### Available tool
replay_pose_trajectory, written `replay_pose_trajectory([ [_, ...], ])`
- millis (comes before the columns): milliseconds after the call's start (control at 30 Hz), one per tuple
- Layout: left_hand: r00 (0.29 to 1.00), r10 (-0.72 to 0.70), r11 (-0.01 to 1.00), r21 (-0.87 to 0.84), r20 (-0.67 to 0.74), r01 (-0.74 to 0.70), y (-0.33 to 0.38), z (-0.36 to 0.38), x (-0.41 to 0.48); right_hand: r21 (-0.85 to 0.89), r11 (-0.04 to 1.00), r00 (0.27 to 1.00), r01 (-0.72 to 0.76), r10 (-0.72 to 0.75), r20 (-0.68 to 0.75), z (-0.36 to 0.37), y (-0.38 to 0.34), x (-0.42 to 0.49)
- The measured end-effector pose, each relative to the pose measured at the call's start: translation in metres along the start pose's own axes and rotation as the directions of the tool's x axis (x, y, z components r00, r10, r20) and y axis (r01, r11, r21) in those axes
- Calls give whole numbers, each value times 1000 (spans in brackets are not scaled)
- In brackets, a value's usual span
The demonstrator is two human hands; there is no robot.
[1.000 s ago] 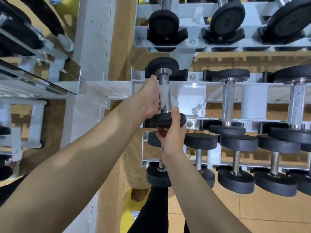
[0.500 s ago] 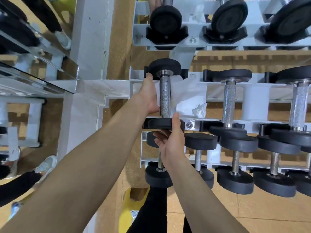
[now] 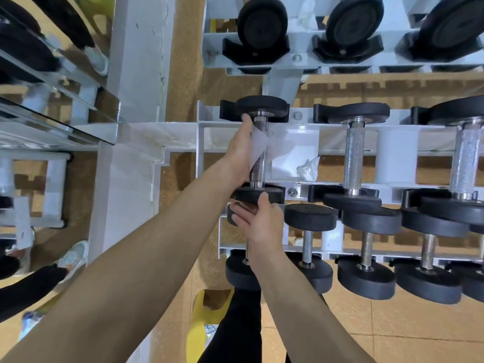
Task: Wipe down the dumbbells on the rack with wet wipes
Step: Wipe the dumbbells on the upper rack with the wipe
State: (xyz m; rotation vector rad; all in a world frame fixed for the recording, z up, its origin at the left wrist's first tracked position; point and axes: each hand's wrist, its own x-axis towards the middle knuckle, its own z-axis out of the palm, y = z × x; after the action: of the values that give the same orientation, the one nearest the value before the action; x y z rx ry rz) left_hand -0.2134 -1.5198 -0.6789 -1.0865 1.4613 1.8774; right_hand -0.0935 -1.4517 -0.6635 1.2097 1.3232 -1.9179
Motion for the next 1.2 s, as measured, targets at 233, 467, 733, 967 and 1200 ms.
replay_pose_trajectory([
  [233, 997, 84, 991, 104, 3, -83, -11, -21, -15, -249, 962, 993, 115, -112, 27, 8, 11, -6],
  [467, 994, 61, 955, -296, 89, -32, 6, -15, 10, -226, 971, 997, 75, -67, 40, 1, 5, 1],
  [733, 963, 247, 622, 745, 105, -241, -19, -33, -25, -327, 943, 996, 57, -33, 77, 1, 3, -1],
  [967, 883, 456, 619, 752, -109, -227, -25, -27, -71, -554, 831, 977, -47, 154, 149, -34, -39, 4],
  [1200, 928, 371, 893, 261, 38, -368, -21, 28, -125, -381, 911, 971, 157, -72, 227, -93, -108, -12],
])
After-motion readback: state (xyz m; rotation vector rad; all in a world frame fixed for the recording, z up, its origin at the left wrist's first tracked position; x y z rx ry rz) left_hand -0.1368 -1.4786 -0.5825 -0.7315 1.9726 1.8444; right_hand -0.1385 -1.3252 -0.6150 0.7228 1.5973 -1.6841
